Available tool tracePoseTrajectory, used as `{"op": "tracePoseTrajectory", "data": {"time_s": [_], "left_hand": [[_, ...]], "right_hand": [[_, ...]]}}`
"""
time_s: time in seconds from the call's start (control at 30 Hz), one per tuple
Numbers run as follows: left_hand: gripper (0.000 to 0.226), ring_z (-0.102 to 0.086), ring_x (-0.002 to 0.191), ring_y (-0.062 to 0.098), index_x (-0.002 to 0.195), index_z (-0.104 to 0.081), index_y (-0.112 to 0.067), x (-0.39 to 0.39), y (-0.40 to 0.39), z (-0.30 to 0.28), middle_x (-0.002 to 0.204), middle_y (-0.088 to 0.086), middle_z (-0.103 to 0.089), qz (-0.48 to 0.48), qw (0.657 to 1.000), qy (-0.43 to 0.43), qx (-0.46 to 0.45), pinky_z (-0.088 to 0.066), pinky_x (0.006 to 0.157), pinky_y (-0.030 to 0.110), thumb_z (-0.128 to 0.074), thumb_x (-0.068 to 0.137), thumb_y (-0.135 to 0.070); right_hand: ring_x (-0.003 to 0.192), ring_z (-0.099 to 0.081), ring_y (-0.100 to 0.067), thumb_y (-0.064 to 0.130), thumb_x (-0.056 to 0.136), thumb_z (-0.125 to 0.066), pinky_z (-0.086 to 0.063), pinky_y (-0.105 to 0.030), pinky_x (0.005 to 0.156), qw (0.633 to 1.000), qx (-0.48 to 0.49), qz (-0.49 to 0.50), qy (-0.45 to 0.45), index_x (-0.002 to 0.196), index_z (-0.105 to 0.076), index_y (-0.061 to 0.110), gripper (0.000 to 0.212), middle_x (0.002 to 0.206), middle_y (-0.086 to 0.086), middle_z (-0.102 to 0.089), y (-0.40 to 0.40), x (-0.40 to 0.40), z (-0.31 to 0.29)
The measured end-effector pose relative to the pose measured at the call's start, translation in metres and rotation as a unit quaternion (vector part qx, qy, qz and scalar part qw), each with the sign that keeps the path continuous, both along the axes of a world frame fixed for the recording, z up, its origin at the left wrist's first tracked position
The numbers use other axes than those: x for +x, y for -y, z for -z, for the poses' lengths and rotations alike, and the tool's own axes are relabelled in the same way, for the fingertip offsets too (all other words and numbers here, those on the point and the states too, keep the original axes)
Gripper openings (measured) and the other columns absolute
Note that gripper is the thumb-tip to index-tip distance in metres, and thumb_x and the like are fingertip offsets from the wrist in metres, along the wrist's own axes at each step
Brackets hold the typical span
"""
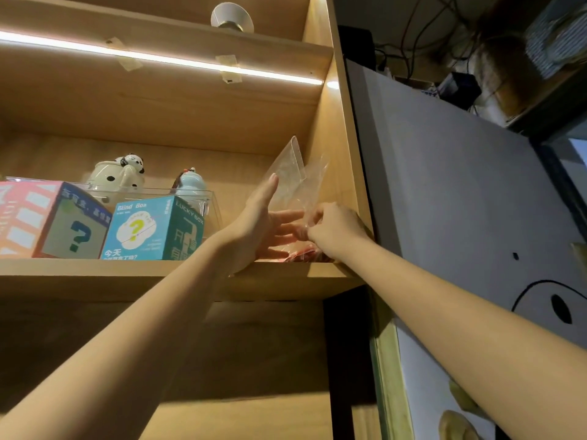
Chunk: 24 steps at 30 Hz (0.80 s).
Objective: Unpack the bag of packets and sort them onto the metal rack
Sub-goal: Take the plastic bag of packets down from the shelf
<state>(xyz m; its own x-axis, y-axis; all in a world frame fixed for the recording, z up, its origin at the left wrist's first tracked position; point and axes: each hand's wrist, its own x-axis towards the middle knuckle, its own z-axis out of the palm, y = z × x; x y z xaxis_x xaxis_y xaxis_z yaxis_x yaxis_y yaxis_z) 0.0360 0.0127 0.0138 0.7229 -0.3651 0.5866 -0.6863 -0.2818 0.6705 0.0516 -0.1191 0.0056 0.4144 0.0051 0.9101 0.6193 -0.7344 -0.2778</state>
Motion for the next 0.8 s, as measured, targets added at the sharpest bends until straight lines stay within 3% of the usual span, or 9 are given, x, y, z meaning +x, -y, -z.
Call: {"op": "tracePoseTrajectory", "data": {"time_s": [0.1,0.27,0.33,0.43,0.5,0.67,0.8], "left_hand": [[0.087,-0.044,0.129,0.021,0.134,-0.044,-0.021,-0.001,-0.001,0.002,0.142,0.004,-0.046,0.011,1.0,0.018,-0.019,-0.036,0.103,0.04,-0.001,0.08,-0.073],[0.068,-0.049,0.116,0.019,0.123,-0.05,-0.025,-0.008,0.0,0.005,0.136,0.005,-0.049,-0.005,0.998,0.054,-0.033,-0.036,0.098,0.038,-0.004,0.089,-0.06],[0.062,-0.05,0.115,0.02,0.113,-0.056,-0.025,-0.009,0.0,0.006,0.131,0.006,-0.053,-0.006,0.997,0.06,-0.045,-0.038,0.097,0.039,-0.006,0.092,-0.057],[0.059,-0.052,0.114,0.021,0.106,-0.059,-0.026,-0.01,0.002,0.006,0.127,0.006,-0.056,0.002,0.995,0.062,-0.072,-0.039,0.094,0.039,-0.009,0.093,-0.053],[0.062,-0.053,0.112,0.019,0.11,-0.059,-0.024,-0.011,0.006,0.007,0.126,0.006,-0.058,0.007,0.994,0.071,-0.087,-0.04,0.089,0.037,-0.008,0.092,-0.055],[0.066,-0.052,0.111,0.017,0.116,-0.056,-0.027,-0.017,0.016,0.007,0.124,0.005,-0.059,0.018,0.99,0.109,-0.091,-0.033,0.09,0.038,-0.006,0.09,-0.059],[0.062,-0.053,0.114,0.017,0.111,-0.058,-0.027,-0.023,0.017,0.008,0.123,0.003,-0.06,0.044,0.986,0.128,-0.102,-0.034,0.094,0.042,-0.01,0.09,-0.059]], "right_hand": [[0.069,-0.051,-0.008,0.011,0.088,-0.058,-0.033,-0.015,0.05,0.999,0.026,-0.033,0.028,0.085,-0.061,0.016,0.005,0.092,-0.002,-0.061,0.003,0.0,-0.003],[0.078,-0.061,-0.019,0.004,0.085,-0.059,-0.055,-0.031,0.067,0.995,0.067,-0.061,0.034,0.085,-0.066,0.003,0.008,0.09,-0.009,-0.066,0.015,-0.015,-0.013],[0.082,-0.063,-0.02,0.003,0.083,-0.061,-0.056,-0.029,0.067,0.993,0.076,-0.091,0.018,0.084,-0.066,0.001,0.006,0.092,-0.011,-0.066,0.026,-0.023,-0.018],[0.08,-0.064,-0.019,0.007,0.085,-0.061,-0.051,-0.017,0.05,0.985,0.1,-0.138,-0.023,0.099,-0.064,0.006,0.014,0.106,-0.012,-0.063,0.044,-0.034,-0.022],[0.093,-0.063,-0.022,0.009,0.088,-0.058,-0.056,-0.022,0.062,0.979,0.102,-0.164,-0.062,0.112,-0.06,0.008,0.024,0.113,-0.012,-0.061,0.051,-0.038,-0.024],[0.101,-0.062,-0.025,0.025,0.092,-0.048,-0.053,-0.031,0.078,0.966,0.098,-0.192,-0.139,0.119,-0.056,0.006,0.033,0.115,-0.015,-0.062,0.048,-0.049,-0.027],[0.091,-0.059,-0.019,0.048,0.082,-0.057,-0.05,-0.028,0.073,0.983,0.046,-0.144,-0.1,0.118,-0.057,0.01,0.052,0.108,-0.006,-0.061,0.042,-0.05,-0.026]]}}
